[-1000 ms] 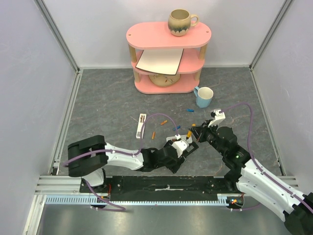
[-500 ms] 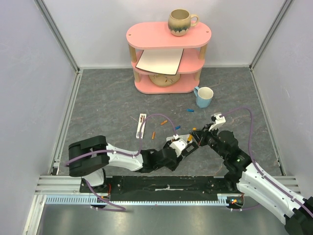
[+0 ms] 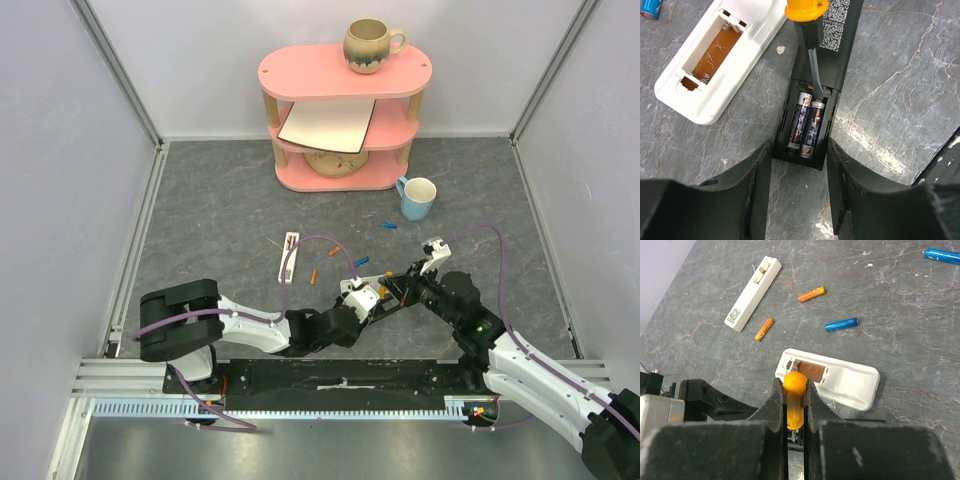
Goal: Unload the batteries from the remote control
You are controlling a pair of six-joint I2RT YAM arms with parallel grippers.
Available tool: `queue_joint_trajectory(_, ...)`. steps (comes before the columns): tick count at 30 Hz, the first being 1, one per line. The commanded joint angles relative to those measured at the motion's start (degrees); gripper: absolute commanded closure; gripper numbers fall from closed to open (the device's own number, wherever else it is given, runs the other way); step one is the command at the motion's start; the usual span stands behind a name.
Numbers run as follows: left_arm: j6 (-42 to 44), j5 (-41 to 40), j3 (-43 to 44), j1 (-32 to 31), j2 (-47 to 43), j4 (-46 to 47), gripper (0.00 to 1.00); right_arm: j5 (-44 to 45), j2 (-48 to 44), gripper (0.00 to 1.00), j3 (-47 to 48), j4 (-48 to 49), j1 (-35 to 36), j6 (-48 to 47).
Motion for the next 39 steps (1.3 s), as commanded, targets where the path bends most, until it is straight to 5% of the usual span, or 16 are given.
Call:
queue_joint_trajectory(1, -3.2, 2.9, -2.3, -0.9, 3.4, -6.0, 0.77, 0.6, -1.5, 1.0, -0.1, 3.0, 0.2, 0.7)
queue_joint_trajectory(9, -3.7, 3.0, -1.9, -1.1, 4.2, -5.9, 0.87, 2.4, -1.4, 1.0, -0.3, 0.8, 0.2, 0.4)
queue_joint_trajectory(39, -5.0, 0.4, -1.8, -1.0, 4.1, -7.6, 0.96, -0.2, 2.7, 1.0, -2.7, 2.9, 0.5, 4.7)
